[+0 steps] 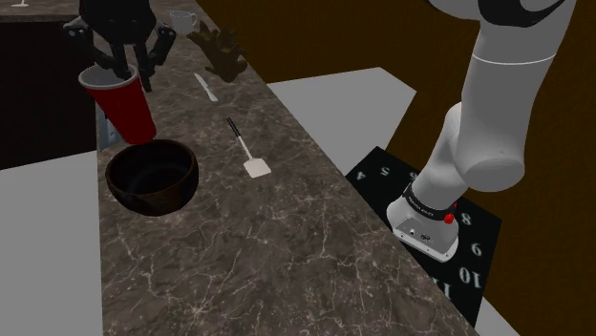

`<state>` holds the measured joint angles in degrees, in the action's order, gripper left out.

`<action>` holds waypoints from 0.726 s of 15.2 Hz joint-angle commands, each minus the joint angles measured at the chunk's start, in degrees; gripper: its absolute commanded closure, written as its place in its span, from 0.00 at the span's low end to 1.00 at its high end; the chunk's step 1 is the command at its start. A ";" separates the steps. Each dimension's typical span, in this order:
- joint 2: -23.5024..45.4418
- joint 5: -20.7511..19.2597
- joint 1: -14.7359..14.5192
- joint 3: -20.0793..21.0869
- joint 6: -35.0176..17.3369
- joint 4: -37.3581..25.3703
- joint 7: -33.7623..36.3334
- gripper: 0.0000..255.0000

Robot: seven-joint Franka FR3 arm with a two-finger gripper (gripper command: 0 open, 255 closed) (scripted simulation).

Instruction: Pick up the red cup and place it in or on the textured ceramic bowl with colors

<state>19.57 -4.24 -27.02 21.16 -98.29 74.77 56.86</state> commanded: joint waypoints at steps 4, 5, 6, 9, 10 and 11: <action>-0.83 0.28 0.48 -0.05 -4.36 5.12 -0.14 1.00; -0.91 0.31 0.55 -0.07 -5.17 6.01 -0.17 1.00; -0.98 0.33 0.61 -0.08 -5.97 6.88 -0.19 1.00; -1.07 0.36 0.77 -0.14 -8.32 9.33 -0.24 1.00; -1.07 0.35 0.82 -0.15 -9.09 10.10 -0.25 1.00; -1.06 0.34 0.86 -0.17 -9.85 10.86 -0.26 1.00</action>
<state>18.59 -3.92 -26.27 21.02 -107.26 84.71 56.67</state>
